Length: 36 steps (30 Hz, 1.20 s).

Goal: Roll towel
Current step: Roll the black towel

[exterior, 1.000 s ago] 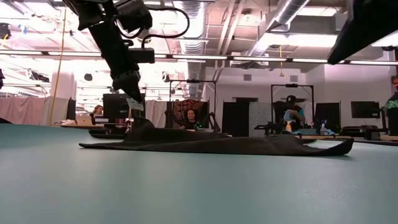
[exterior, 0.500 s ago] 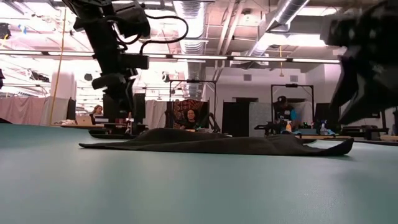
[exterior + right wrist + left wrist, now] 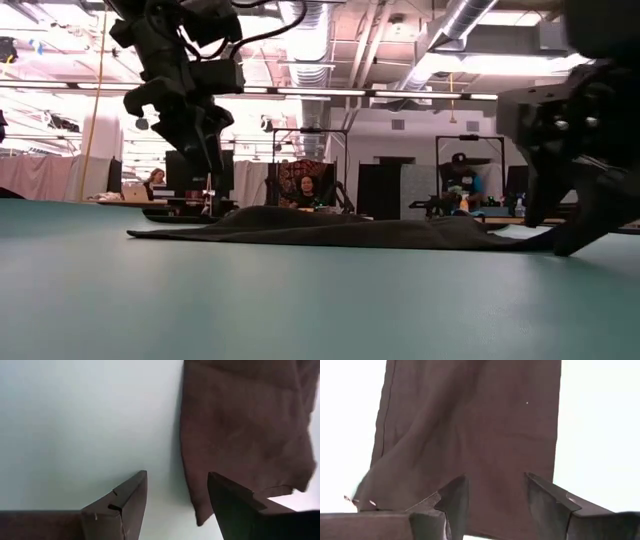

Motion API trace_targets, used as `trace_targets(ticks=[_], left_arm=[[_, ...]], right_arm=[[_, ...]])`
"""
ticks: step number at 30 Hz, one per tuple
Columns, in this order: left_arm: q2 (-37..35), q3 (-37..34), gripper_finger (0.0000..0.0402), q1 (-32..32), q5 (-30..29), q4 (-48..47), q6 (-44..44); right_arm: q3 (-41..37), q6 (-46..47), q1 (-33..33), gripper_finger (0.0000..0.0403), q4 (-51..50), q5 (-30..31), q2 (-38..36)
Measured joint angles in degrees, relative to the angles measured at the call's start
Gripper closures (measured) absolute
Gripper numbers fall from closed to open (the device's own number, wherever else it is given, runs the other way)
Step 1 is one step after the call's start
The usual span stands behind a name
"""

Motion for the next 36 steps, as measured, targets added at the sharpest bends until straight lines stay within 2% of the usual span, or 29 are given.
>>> trace_targets(ticks=[4,7,17,22,27,32,36], left_arm=[[0.00,0.00,0.0228,-0.53,-0.49,0.15,0.26],[0.00,0.00,0.0228,-0.55,-1.17,0.07,-0.06],[0.00,0.00,0.0228,-1.44,-1.19,-2.11,-4.28],[0.00,-0.02,0.0228,-6.28,-1.16,-2.09,-8.37],[0.00,-0.02,0.0228,-13.79,-2.23,0.93,-16.28],[0.00,-0.02,0.0228,-22.72,-7.85,9.08,-20.52],[0.00,-0.02,0.0228,-29.37,-14.04,14.84,-20.89]], right_arm=[[-0.19,-1.20,-2.16,0.0181,-0.23,-0.57,-0.01],[-0.20,-1.29,-3.59,0.0209,-0.47,-2.10,-0.01],[-0.41,4.63,-4.18,0.0387,-2.45,-5.58,0.29],[3.24,6.79,-1.83,0.0391,-1.93,-6.95,0.29],[11.34,6.34,1.32,0.0396,0.47,-8.59,0.29],[18.99,2.29,3.35,0.0391,8.05,-11.66,0.28],[22.04,-0.86,3.64,0.0371,15.54,-11.80,0.27]])
